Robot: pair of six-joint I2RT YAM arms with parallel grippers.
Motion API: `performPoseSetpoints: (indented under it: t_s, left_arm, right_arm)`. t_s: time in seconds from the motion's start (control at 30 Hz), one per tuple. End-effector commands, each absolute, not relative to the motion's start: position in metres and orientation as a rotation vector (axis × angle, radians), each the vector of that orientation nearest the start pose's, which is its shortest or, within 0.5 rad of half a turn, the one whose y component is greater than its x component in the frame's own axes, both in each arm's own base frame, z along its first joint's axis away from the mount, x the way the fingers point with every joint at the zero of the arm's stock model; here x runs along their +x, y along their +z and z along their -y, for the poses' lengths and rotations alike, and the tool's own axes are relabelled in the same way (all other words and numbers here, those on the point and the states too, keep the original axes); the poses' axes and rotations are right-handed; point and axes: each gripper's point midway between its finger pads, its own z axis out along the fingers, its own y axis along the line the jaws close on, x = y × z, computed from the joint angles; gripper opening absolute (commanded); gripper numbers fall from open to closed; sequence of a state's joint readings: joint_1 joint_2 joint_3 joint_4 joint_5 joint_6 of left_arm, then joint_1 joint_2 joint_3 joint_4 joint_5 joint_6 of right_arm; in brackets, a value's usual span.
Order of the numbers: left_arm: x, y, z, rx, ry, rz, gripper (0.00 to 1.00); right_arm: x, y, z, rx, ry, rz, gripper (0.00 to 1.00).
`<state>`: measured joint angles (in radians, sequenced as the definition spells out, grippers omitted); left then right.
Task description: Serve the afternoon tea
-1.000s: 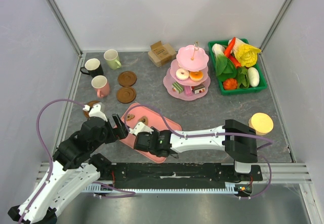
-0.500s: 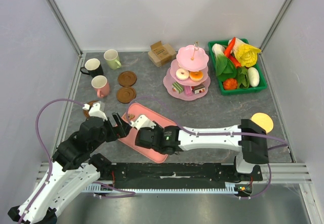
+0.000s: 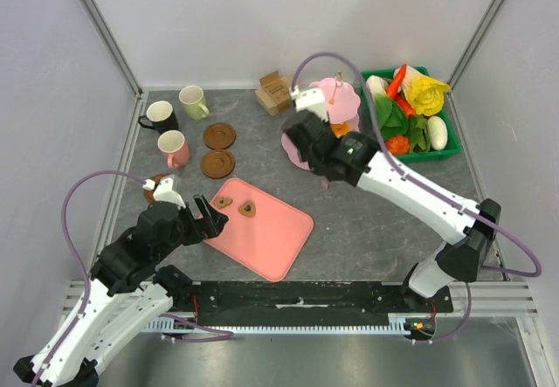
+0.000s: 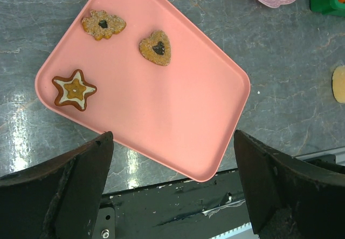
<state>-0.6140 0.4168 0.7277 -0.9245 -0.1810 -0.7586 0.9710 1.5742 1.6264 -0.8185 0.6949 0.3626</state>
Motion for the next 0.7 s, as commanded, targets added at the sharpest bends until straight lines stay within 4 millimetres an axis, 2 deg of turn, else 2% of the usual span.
performPoseSetpoints:
  t_s: [0.0,0.1,0.3,0.47,0.67]
  left_arm:
    - [0.156,0.198,0.106,-0.282,-0.620,-2.158,0.98]
    - [0.156,0.199,0.105,-0.281,-0.622,-2.154,0.98]
    - [0.155,0.199,0.105,-0.282,-0.626,-2.153,0.98]
    - [0.155,0.198,0.106,-0.278,-0.627,-2.158,0.98]
    - [0.155,0.198,0.106,-0.279,-0.626,-2.157,0.98]
  right_arm:
    - [0.343,0.311,-0.245,-0.197,-0.030,-2.059,0.42]
    - [0.362,0.306,-0.239,-0.189,-0.032,-2.088,0.42]
    - [0.382,0.286,-0.232,-0.176,-0.049,-2.152,0.42]
    - [0.386,0.272,-0.228,-0.154,-0.051,-2.194,0.46]
    - [0.386,0.277,-0.226,-0.129,-0.038,-2.186,0.57]
